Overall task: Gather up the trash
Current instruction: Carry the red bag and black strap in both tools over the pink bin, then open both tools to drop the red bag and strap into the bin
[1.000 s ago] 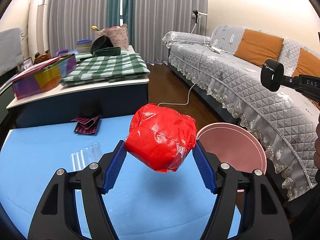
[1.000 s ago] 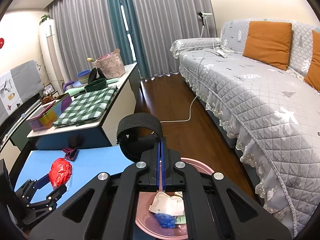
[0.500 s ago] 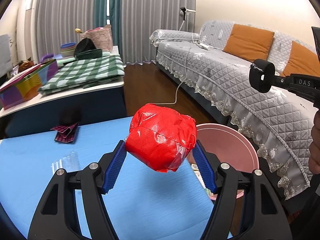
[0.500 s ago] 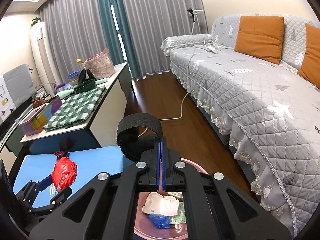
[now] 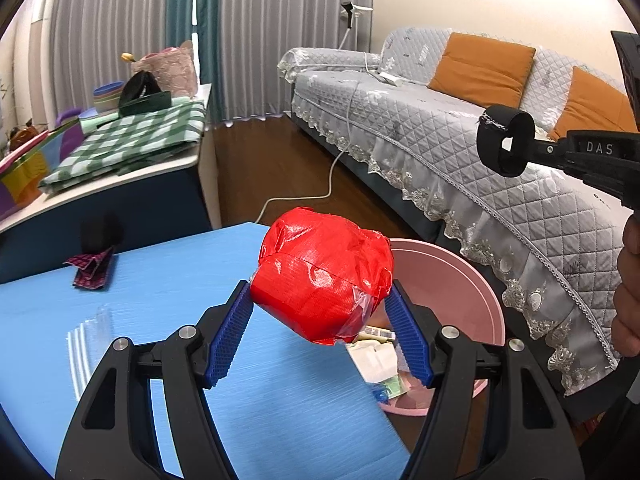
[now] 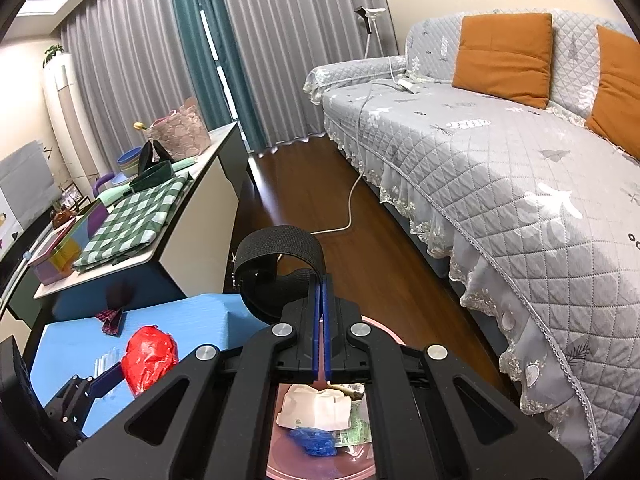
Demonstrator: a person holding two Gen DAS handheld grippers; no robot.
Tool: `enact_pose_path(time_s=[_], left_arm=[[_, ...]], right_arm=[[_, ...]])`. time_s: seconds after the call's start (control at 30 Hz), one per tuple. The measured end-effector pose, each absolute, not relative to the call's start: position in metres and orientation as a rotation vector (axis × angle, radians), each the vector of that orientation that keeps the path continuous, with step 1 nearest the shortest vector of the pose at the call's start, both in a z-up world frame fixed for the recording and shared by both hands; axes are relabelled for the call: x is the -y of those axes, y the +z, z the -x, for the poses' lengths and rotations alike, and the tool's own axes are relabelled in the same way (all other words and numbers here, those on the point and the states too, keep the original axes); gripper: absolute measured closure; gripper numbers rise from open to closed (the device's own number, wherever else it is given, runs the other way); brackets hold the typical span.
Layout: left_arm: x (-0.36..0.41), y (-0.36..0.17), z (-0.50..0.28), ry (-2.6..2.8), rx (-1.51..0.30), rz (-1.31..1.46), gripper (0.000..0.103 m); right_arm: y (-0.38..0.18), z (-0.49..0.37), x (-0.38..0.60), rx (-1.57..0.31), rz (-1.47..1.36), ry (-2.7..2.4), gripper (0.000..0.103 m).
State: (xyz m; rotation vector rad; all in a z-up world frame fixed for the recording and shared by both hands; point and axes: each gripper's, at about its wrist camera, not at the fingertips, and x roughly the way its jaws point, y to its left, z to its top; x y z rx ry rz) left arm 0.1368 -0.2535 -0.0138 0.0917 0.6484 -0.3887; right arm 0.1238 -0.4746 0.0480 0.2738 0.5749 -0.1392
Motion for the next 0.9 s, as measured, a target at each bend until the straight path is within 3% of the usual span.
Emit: enact_pose_path(time_s=[0.6, 0.7, 0.73, 0.77, 0.8, 0.83, 0.9], left_arm=[[0.288, -0.025, -0.147, -0.447, -0.676, -0.114, 0.037], [0.291, -0.026, -0.147, -0.469, -0.682, -0.118, 0.036], [0.292, -0.026, -0.147, -0.469, -0.685, -0.121, 0.034], [0.293, -0.027, -0.147, -0.468, -0.689, -0.123, 0.029], [0.293, -0.028, -0.147, -0.466, -0.694, -0.124, 0.026], [0.292, -0.029, -0.146, -0.464, -0.696, -0.124, 0.026], [0.291, -0.030, -0.145, -0.460, -0.698, -0.122, 0.026]], right_arm=[[0.038, -0.131, 0.492, -0.597, -0.306, -0.164, 0.100], [0.034, -0.134, 0.493, -0.622, -0.320, -0.159, 0.093], [0.033, -0.135, 0.494, -0.626, -0.324, -0.163, 0.080], [0.033, -0.135, 0.494, -0.627, -0.326, -0.168, 0.059], [0.033, -0.134, 0.494, -0.626, -0.327, -0.177, 0.050], [0.034, -0.133, 0.494, -0.619, -0.327, -0.184, 0.045], [0.035, -0.133, 0.493, -0.615, -0.324, -0.179, 0.045]])
